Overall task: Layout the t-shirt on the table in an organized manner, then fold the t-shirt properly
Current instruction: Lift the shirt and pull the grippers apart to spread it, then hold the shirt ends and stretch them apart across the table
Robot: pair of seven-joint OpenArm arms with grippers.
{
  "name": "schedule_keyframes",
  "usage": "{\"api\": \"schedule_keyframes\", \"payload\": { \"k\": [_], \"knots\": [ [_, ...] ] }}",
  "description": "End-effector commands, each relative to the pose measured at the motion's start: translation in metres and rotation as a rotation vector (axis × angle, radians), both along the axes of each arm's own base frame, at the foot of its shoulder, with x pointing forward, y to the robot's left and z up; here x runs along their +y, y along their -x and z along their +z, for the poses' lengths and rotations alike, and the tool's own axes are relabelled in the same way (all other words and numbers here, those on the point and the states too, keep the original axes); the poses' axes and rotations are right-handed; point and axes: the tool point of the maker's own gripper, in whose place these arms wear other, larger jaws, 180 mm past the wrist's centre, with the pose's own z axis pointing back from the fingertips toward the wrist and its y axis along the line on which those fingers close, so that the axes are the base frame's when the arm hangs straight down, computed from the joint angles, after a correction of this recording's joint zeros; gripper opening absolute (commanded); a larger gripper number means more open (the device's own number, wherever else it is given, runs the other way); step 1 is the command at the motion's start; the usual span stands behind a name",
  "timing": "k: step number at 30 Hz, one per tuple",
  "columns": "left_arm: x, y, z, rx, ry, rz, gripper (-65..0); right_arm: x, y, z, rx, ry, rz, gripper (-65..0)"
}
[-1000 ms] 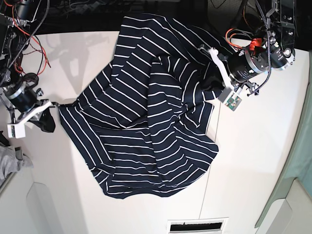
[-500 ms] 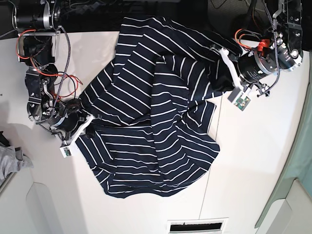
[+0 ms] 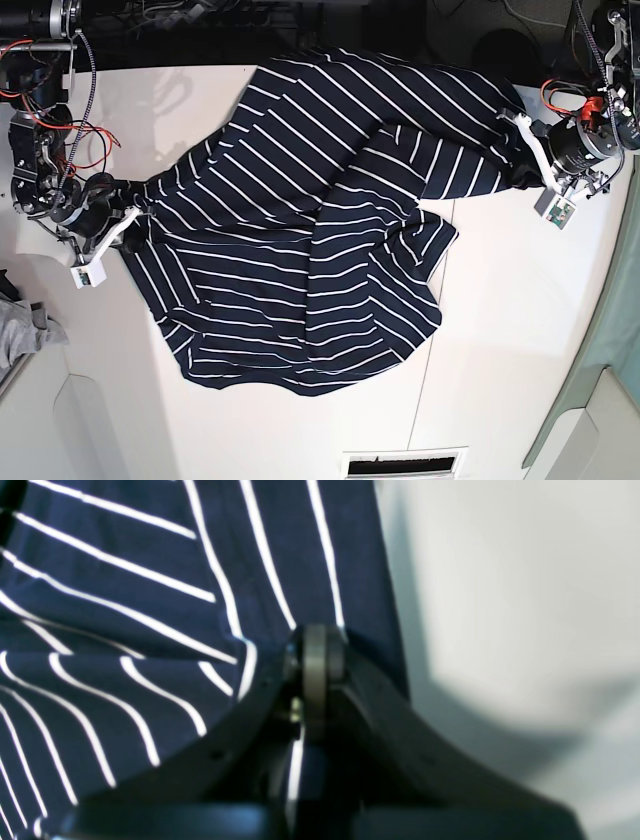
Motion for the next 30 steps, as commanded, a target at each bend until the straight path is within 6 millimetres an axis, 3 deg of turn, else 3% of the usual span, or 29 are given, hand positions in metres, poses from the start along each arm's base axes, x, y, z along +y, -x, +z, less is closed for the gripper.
{"api": "schedule_keyframes", "payload": {
  "k": [1, 3, 7, 10, 16, 21, 23, 26, 30],
  "knots": [
    [0.008, -0.012, 0.011, -0.046, -0.007, 0.003, -65.0, -0.016, 0.001, 0.002, 0.009, 0.040, -0.015, -65.0],
    [0.015, -0.021, 0.010, -0.047, -0.009, 0.019, -65.0, -0.024, 0.005, 0.001, 0.011, 0.031, -0.044, -65.0],
    [0.026, -0.045, 0.012, -0.069, 0.003, 0.057, -56.1, -0.039, 0.013, 0.001, 0.008, 0.003, -0.116, -65.0],
    [0.034, -0.062, 0.012, -0.079, 0.015, 0.089, -56.0, -0.048, 0.020, 0.000, 0.007, -0.016, -0.158, -65.0],
    [0.062, -0.099, 0.006, -0.080, 0.059, 0.218, -56.0, -0.045, 0.025, 0.001, 0.006, -0.079, -0.175, -65.0],
    [0.081, -0.106, -0.017, 0.004, 0.090, 0.293, -55.2, -0.042, 0.022, 0.005, -0.007, -0.124, -0.194, -65.0],
    [0.082, -0.105, -0.019, 0.028, 0.107, 0.289, -51.9, -0.039, 0.016, 0.012, -0.032, -0.152, -0.202, -65.0],
    [0.080, -0.104, -0.004, 0.011, 0.172, 0.253, -51.4, -0.032, 0.002, 0.033, -0.100, -0.174, -0.189, -65.0],
    [0.072, -0.102, 0.042, -0.113, 0.243, 0.177, -51.4, -0.018, -0.019, 0.072, -0.215, -0.167, -0.135, -65.0]
  ]
}}
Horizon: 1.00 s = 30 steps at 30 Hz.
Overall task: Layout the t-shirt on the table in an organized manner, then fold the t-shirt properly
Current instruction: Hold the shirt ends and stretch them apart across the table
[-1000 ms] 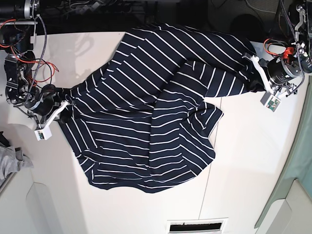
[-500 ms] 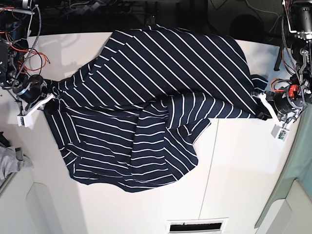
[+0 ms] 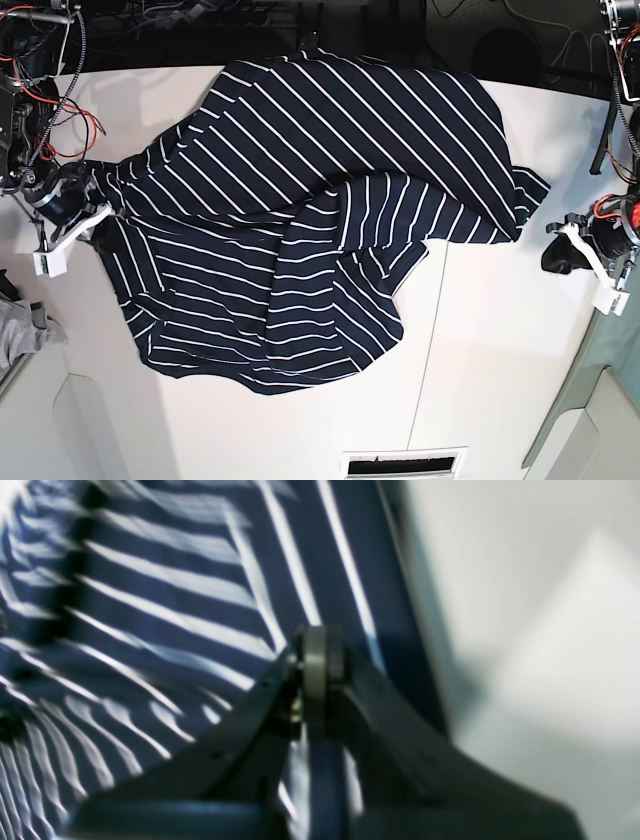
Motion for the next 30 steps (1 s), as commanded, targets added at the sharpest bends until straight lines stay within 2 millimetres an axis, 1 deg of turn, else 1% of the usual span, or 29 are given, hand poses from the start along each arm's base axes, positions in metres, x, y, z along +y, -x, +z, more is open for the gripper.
{"api": "schedule_keyframes", "payload": {
  "k": [1, 2, 3, 5, 7, 9, 11, 12, 15, 19, 22, 24, 28, 30],
  "knots": [
    [0.004, -0.002, 0.019, -0.055, -0.023, -0.009, -51.4, -0.004, -0.021, 0.031, -0.100, 0.004, 0.001, -65.0],
    [0.002, 0.003, 0.022, -0.066, -0.029, -0.017, -51.4, -0.002, -0.027, 0.040, -0.127, 0.005, 0.006, -65.0],
    [0.000, 0.010, 0.020, -0.058, -0.039, -0.031, -51.4, 0.001, -0.033, 0.047, -0.146, 0.004, 0.009, -65.0],
    [0.002, 0.026, 0.003, -0.006, -0.059, -0.032, -51.4, 0.009, -0.046, 0.057, -0.175, 0.004, 0.015, -65.0],
    [0.006, 0.041, -0.014, 0.043, -0.069, -0.021, -52.3, 0.020, -0.059, 0.060, -0.185, 0.000, 0.023, -65.0],
    [0.005, 0.054, -0.026, 0.064, -0.055, -0.010, -56.8, 0.034, -0.070, 0.060, -0.187, -0.017, 0.032, -65.0],
    [-0.001, 0.065, -0.037, 0.074, -0.036, -0.007, -63.0, 0.048, -0.078, 0.055, -0.184, -0.039, 0.040, -65.0],
    [-0.004, 0.069, -0.042, 0.074, -0.042, -0.004, -65.0, 0.055, -0.081, 0.050, -0.179, -0.042, 0.047, -65.0],
    [-0.009, 0.074, -0.056, 0.067, -0.089, 0.002, -65.0, 0.072, -0.082, 0.031, -0.153, -0.022, 0.079, -65.0],
    [-0.016, 0.075, -0.066, 0.073, -0.067, 0.051, -65.0, 0.088, -0.072, 0.003, -0.096, 0.017, 0.132, -65.0],
    [-0.015, 0.078, -0.076, 0.098, -0.067, 0.080, -65.0, 0.090, -0.062, -0.016, -0.040, 0.048, 0.158, -65.0],
    [-0.013, 0.080, -0.083, 0.118, -0.058, 0.097, -65.0, 0.085, -0.058, -0.021, -0.021, 0.062, 0.159, -65.0],
    [-0.003, 0.085, -0.108, 0.193, -0.057, 0.133, -65.0, 0.064, -0.055, -0.022, -0.013, 0.097, 0.147, -65.0],
    [0.002, 0.083, -0.118, 0.222, -0.042, 0.158, -65.0, 0.052, -0.055, -0.020, -0.014, 0.111, 0.136, -65.0]
  ]
}}
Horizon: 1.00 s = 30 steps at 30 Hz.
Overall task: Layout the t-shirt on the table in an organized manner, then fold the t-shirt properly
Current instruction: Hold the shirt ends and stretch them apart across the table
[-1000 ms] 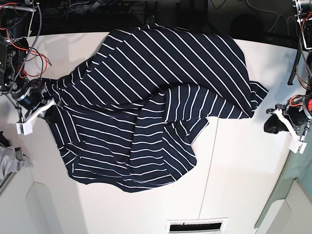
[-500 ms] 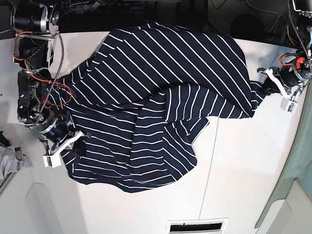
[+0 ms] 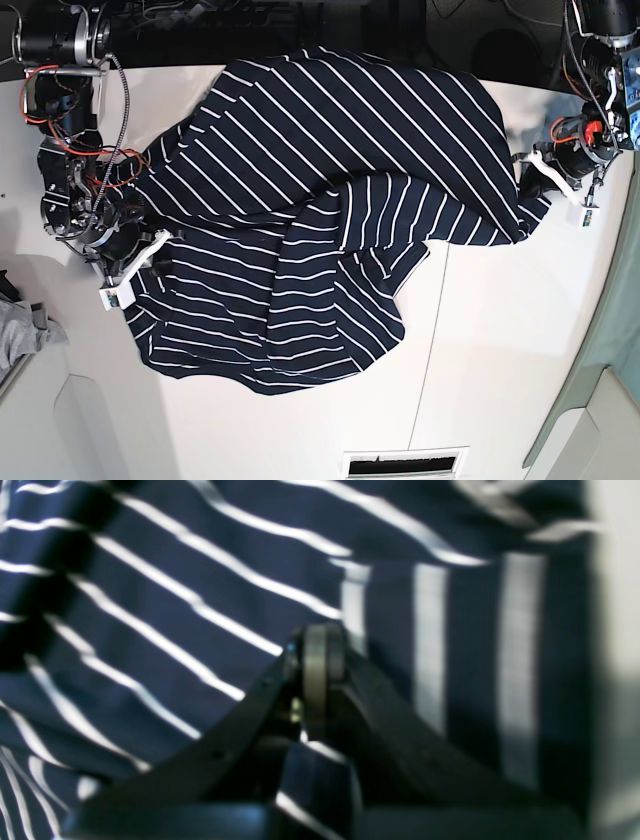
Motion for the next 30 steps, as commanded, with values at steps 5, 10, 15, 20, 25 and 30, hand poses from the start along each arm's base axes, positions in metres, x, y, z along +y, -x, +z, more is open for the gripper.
{"api": "schedule_keyframes", "payload": {
  "k": [5, 10, 15, 20, 25, 30],
  "knots": [
    [0.035, -0.008, -0.009, 0.079, -0.048, 0.049, -65.0, -0.022, -0.017, 0.023, -0.060, -0.003, -0.032, -65.0],
    [0.086, -0.027, 0.013, 0.072, -0.163, 0.121, -65.0, -0.036, -0.014, 0.023, -0.054, 0.022, -0.040, -65.0],
    [0.123, -0.036, 0.038, 0.056, -0.254, 0.148, -65.0, -0.048, -0.015, 0.029, -0.056, 0.007, -0.065, -65.0],
    [0.141, -0.035, 0.053, 0.055, -0.263, 0.179, -65.0, -0.041, -0.018, 0.035, -0.061, -0.084, -0.097, -65.0],
    [0.080, -0.055, 0.079, -0.053, -0.029, 0.005, -65.0, -0.035, -0.027, 0.052, -0.112, -0.128, -0.101, -65.0],
    [0.030, -0.057, 0.079, -0.105, 0.046, -0.076, -65.0, -0.011, -0.042, 0.080, -0.197, -0.144, -0.058, -65.0]
  ]
}}
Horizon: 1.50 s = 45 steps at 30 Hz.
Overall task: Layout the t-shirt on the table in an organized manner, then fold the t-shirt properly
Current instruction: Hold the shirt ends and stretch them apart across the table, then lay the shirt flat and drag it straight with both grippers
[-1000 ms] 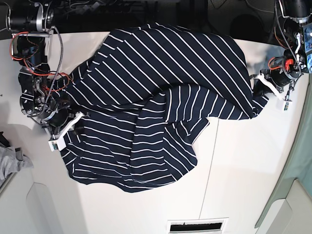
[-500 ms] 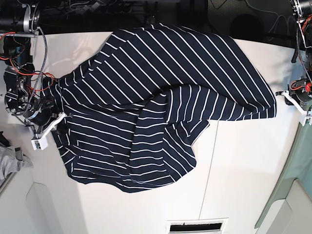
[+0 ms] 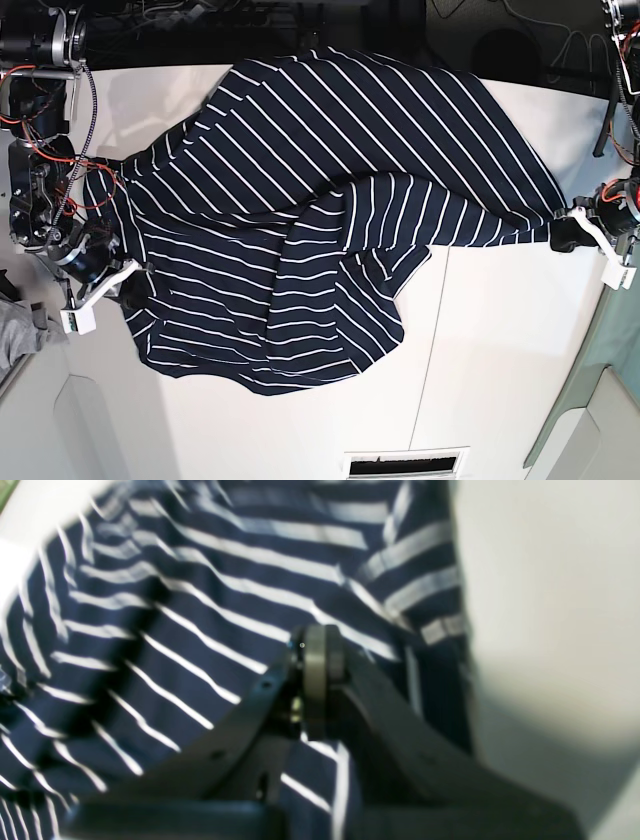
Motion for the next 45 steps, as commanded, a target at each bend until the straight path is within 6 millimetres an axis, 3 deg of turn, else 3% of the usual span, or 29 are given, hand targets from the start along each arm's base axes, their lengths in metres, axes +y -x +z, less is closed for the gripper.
{"api": "schedule_keyframes", "payload": {
  "k": [1, 8, 10, 13, 17, 21, 28, 34, 36, 39, 41, 45],
  "knots": [
    [0.000, -0.004, 0.004, -0.014, -0.010, -0.003, -65.0, 0.008, -0.017, 0.024, -0.076, -0.006, 0.014, -65.0],
    [-0.020, 0.028, -0.072, 0.201, -0.051, 0.066, -65.0, 0.059, -0.017, -0.002, -0.029, 0.106, 0.130, -65.0],
    [-0.020, 0.037, -0.086, 0.248, -0.095, 0.048, -65.0, 0.057, -0.011, -0.016, 0.005, 0.152, 0.153, -65.0],
    [-0.005, 0.038, -0.094, 0.291, -0.190, 0.078, -65.0, 0.038, 0.000, -0.032, 0.055, 0.204, 0.161, -65.0],
    [0.016, 0.015, -0.084, 0.285, -0.229, 0.129, -65.0, 0.005, 0.024, -0.047, 0.107, 0.187, 0.114, -65.0],
    [0.031, -0.015, -0.069, 0.261, -0.222, 0.171, -65.0, -0.009, 0.057, -0.062, 0.164, 0.127, 0.079, -65.0],
    [0.023, -0.062, -0.049, 0.237, -0.230, 0.142, -65.0, 0.021, 0.118, -0.063, 0.191, 0.081, 0.149, -65.0],
    [0.044, -0.083, -0.025, 0.221, -0.352, 0.141, -65.0, 0.036, 0.163, -0.042, 0.159, 0.070, 0.188, -65.0],
    [0.057, -0.084, -0.017, 0.215, -0.368, 0.156, -65.0, 0.038, 0.163, -0.026, 0.114, 0.061, 0.186, -65.0],
    [0.070, -0.085, -0.004, 0.217, -0.358, 0.176, -65.0, 0.040, 0.141, 0.005, 0.011, 0.045, 0.175, -65.0],
    [0.063, -0.088, 0.007, 0.193, -0.291, 0.136, -65.0, 0.041, 0.120, 0.020, -0.047, 0.050, 0.173, -65.0],
    [0.030, -0.092, 0.027, 0.107, -0.144, 0.015, -65.0, 0.043, 0.075, 0.033, -0.109, 0.097, 0.157, -65.0]
  ]
}}
